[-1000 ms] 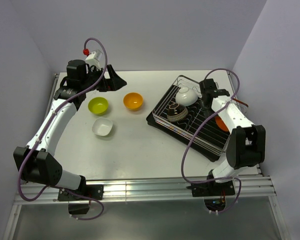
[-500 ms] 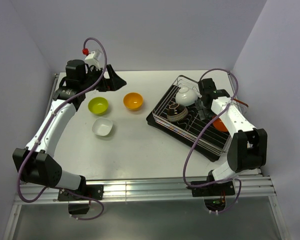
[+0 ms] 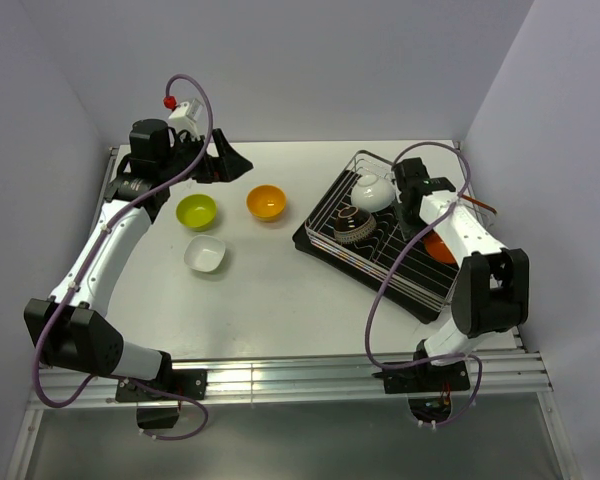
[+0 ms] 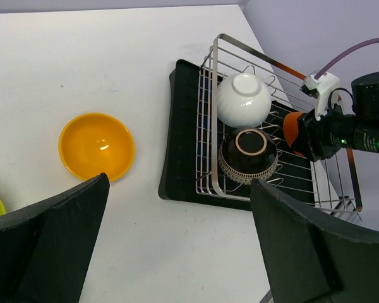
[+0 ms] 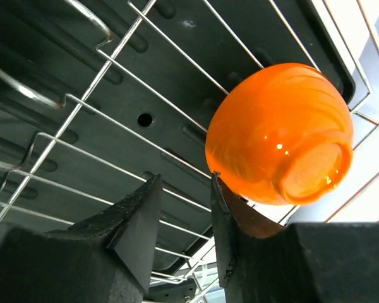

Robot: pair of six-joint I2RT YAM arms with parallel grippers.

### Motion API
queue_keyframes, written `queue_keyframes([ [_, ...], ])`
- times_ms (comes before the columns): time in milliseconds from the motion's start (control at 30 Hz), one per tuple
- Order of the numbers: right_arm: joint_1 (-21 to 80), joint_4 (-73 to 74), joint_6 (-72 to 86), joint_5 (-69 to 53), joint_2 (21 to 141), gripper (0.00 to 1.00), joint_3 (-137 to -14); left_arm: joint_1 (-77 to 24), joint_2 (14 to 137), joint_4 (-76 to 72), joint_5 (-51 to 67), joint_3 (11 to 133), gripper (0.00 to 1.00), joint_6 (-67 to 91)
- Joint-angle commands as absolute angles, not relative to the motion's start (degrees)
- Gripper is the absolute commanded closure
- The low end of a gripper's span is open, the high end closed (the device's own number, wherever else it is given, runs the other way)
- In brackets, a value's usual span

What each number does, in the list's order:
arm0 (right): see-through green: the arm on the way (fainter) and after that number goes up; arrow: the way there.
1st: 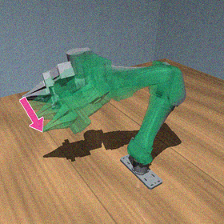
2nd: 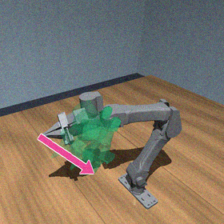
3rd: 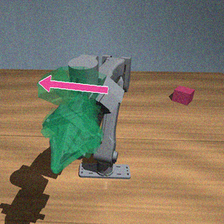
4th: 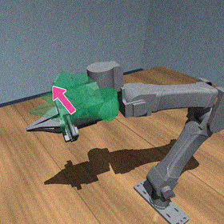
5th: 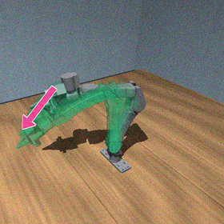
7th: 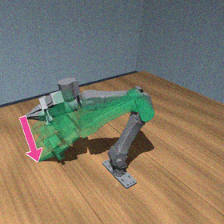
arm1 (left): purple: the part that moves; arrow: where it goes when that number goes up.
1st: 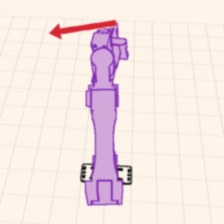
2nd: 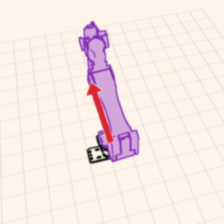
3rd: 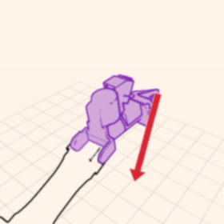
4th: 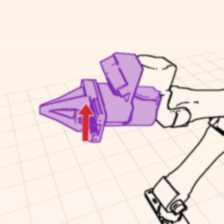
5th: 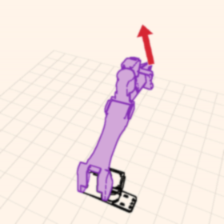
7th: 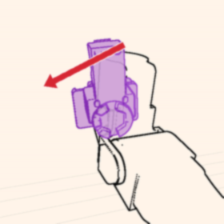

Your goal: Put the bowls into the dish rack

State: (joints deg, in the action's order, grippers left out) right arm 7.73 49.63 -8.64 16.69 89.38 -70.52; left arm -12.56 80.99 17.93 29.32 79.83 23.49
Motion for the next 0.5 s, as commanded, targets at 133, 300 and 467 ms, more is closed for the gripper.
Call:
queue_keyframes([
  [133, 4.49, 49.22, -9.84, 18.54, 92.37, 0.57, -73.3, -12.22, 79.28, 16.08, 30.41, 79.54, 0.01, 22.59],
  [300, 3.78, 48.78, -10.02, 21.7, 93.34, 0.55, -72.34, -12.22, 79.45, 15.91, 30.41, 79.45, 0.01, 22.76],
  [467, 3.6, 49.13, -9.58, 24.17, 94.13, 0.53, -73.21, -12.04, 79.63, 16.35, 29.97, 79.8, 0.01, 22.15],
])
